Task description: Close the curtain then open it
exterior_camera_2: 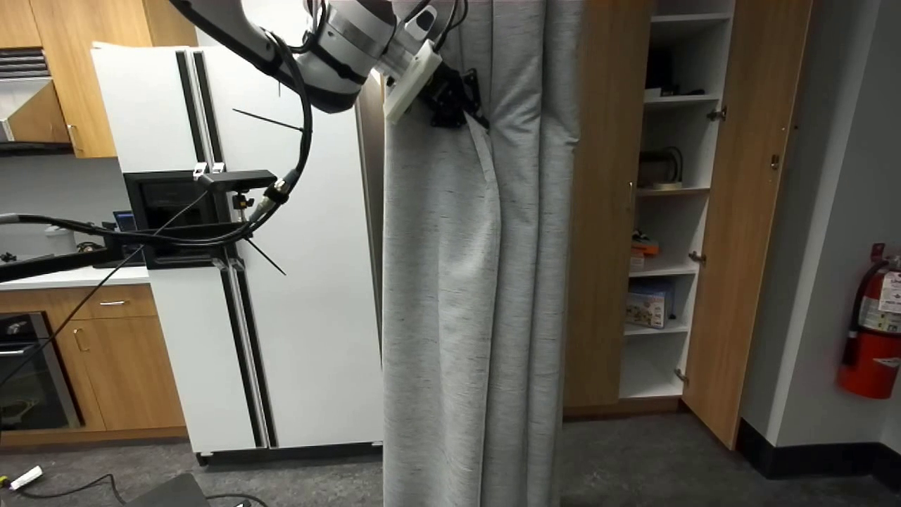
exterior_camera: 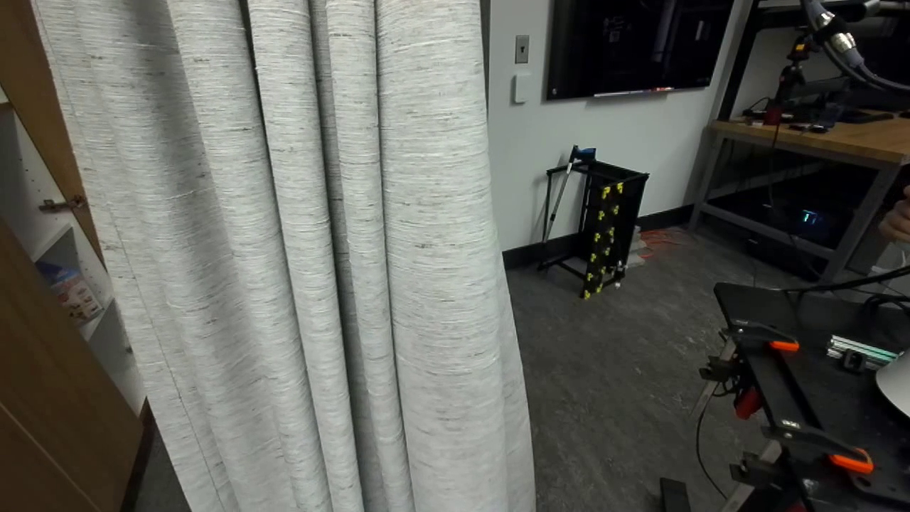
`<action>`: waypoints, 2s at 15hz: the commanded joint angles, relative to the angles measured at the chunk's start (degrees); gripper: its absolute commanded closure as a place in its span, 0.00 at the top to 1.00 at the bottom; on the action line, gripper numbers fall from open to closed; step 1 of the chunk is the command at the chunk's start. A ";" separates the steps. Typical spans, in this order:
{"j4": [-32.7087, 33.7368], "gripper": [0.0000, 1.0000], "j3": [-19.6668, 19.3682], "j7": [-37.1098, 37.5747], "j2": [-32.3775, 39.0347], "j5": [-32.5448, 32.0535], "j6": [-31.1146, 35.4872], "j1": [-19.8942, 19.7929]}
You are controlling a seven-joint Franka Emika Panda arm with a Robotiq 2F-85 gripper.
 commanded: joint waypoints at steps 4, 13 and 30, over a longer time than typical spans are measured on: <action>0.15 0.00 0.11 -1.51 4.96 1.77 -2.25 5.35; 1.37 0.00 0.54 -3.86 5.25 0.10 -5.12 7.50; 1.11 0.00 1.26 -10.44 5.46 -9.80 -8.04 9.73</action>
